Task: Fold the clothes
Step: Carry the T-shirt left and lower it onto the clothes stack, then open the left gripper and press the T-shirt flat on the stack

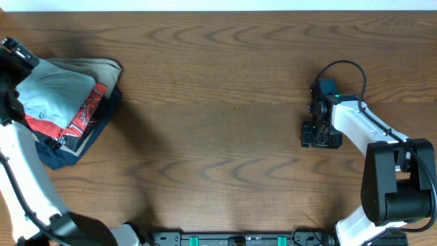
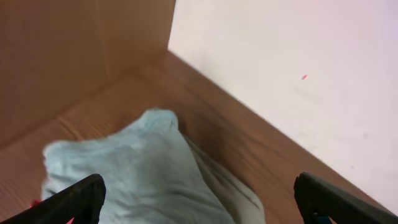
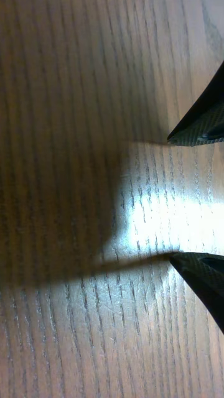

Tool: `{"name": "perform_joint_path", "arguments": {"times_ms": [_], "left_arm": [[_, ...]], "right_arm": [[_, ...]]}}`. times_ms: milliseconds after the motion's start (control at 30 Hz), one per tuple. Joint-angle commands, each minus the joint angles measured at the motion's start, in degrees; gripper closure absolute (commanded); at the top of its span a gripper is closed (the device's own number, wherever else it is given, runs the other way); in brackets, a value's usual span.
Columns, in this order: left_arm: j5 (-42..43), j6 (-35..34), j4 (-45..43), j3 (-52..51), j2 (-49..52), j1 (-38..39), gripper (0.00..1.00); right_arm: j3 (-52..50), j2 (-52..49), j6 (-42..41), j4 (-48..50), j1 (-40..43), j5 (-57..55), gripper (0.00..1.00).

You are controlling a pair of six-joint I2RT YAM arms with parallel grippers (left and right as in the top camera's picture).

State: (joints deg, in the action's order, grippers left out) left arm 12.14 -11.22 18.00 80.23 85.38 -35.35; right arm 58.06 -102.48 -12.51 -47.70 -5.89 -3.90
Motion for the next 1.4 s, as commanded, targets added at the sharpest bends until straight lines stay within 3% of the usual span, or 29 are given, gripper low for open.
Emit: {"name": "perform_joint_path", "arguments": {"times_ms": [0,133,500,700,1100,1367], "left_arm": [[1.2,-3.7,1.0,-1.0,5.2,0.1,0.02],[1.2,-6.9,3.1,-1.4,11.4,0.0,0.02],[12.9,-11.0,12.8,-1.4,27.4,0.0,0.02],[12.9,-10.2,11.4,-0.6,22.9,0.0,0.02],[12.9,-9.4,5.9,-0.4,0.9,3.4,0.02],[10.7,-9.4,13.6,-0.7,1.9,6.1,0.02]], "right_arm": [[0.4,0.9,0.5,-0.1,0.3,-0.2,0.47],[0.4,0.9,0.6,-0.7,0.3,-0.2,0.47],[0.4,0.9,0.4,-1.0,0.3,-0.2,0.47],[0.4,0.9,0.4,-1.2,0.3,-0.2,0.47],[0.4,0.9,0.4,-0.5,0.3,-0.2,0.46],[0.4,0.9,0.4,-0.8,0.2,-0.2,0.46]]}}
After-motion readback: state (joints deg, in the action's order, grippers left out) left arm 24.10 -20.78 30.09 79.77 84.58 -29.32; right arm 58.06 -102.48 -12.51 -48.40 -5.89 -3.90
